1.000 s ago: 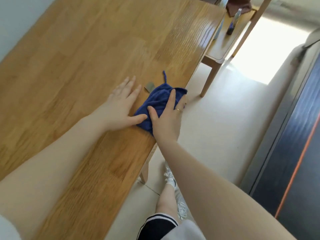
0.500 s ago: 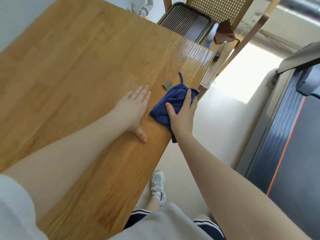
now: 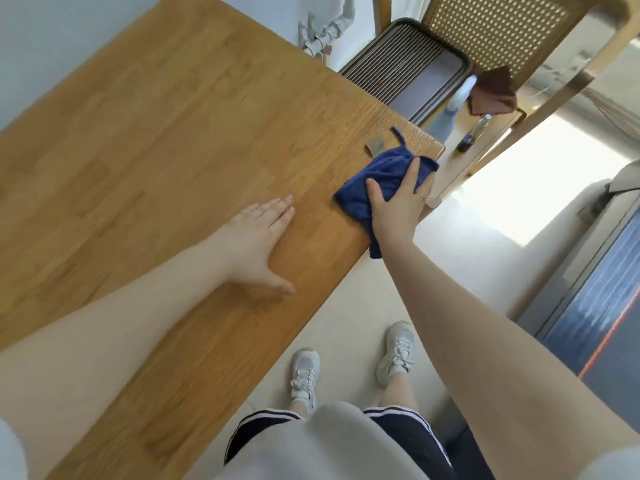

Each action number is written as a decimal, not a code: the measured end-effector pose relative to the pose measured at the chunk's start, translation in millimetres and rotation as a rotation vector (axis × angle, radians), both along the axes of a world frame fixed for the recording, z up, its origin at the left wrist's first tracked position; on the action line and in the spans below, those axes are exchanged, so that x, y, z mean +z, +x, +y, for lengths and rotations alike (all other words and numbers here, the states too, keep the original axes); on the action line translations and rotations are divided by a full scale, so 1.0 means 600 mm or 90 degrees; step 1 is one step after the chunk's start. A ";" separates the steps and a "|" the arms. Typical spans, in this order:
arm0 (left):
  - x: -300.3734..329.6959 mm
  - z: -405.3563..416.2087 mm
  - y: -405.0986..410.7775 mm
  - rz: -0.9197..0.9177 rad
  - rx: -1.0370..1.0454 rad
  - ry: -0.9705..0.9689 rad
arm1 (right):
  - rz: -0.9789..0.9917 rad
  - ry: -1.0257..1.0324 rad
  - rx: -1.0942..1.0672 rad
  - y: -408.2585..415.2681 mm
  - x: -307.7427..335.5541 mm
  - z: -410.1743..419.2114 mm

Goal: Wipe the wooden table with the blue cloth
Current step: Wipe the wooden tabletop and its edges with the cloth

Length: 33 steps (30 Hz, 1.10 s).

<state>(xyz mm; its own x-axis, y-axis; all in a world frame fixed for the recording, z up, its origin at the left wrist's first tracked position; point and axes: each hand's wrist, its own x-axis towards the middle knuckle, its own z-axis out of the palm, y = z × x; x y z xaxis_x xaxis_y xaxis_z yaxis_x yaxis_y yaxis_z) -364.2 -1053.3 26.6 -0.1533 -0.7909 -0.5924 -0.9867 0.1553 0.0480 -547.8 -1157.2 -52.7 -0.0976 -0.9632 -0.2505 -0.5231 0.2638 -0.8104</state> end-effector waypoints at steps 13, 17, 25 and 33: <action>0.011 -0.148 -0.130 -0.009 0.190 -0.138 | 0.033 -0.062 0.181 -0.082 -0.007 -0.176; 0.004 -0.184 -0.142 -0.060 0.273 -0.112 | 0.063 -0.098 0.373 -0.123 0.003 -0.195; -0.034 -0.207 -0.105 -0.063 0.314 -0.061 | 0.110 -0.069 0.710 -0.103 0.013 -0.280; -0.035 -0.204 -0.097 -0.078 0.269 -0.053 | 0.324 -0.241 0.894 -0.091 0.028 -0.279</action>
